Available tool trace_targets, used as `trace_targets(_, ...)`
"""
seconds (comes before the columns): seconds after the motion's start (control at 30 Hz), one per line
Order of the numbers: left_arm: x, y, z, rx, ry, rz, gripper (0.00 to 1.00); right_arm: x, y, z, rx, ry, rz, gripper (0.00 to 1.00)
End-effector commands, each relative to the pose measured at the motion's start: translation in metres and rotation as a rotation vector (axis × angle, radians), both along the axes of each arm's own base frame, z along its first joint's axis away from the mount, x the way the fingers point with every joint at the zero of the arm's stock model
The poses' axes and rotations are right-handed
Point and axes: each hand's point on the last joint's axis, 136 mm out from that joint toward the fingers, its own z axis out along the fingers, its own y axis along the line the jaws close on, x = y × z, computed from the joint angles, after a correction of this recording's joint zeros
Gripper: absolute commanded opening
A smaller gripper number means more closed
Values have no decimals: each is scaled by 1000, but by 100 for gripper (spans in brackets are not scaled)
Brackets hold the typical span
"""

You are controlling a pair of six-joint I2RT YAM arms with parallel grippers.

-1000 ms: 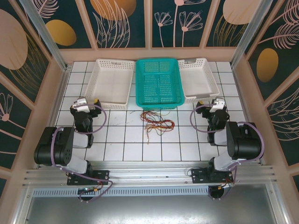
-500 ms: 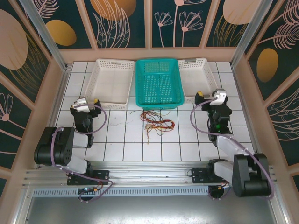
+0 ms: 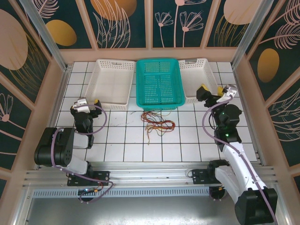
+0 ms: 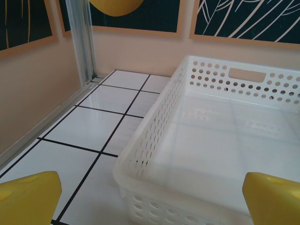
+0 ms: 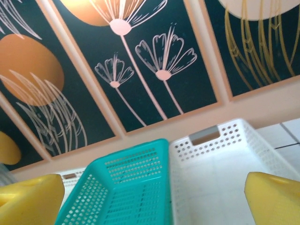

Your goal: Untangle the cables

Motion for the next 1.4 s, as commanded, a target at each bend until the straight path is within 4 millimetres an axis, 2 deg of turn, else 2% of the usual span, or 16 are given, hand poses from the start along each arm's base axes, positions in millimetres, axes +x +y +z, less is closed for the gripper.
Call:
trace_targets(0.0,1,2,8,4,-34,7,99,-1,18,-11,55,38,102,99)
trace_targets(0.17,0,2,10,3,-42,6,99,1,26,-17,110,53,144,99)
trace_targets(0.33,-5,9,25,-8,-54,49,99,7,36,-20,87,129,188,99)
trace_targets(0.5,-7,-1,37,-20,-34,-12,99,11,46,-27,48,183,229,99)
trace_targets(0.7,-19,-11,74,-173,-101,-52,99,11,60,-36,12,211,266,99)
trace_targets(0.83,-21,-4,88,-328,-41,17,99,12,73,-43,-26,241,287,99)
trace_targets(1.1,-15,-49,145,-566,8,-202,99,8,95,-54,-89,265,331,99)
trace_targets(1.2,-23,-48,150,-618,72,-174,99,7,102,-57,-103,276,349,99)
trace_targets(1.27,-26,-57,157,-596,103,-224,99,6,109,-60,-114,285,365,99)
trace_targets(1.37,-33,-73,150,-622,158,-308,99,5,120,-70,-148,319,391,99)
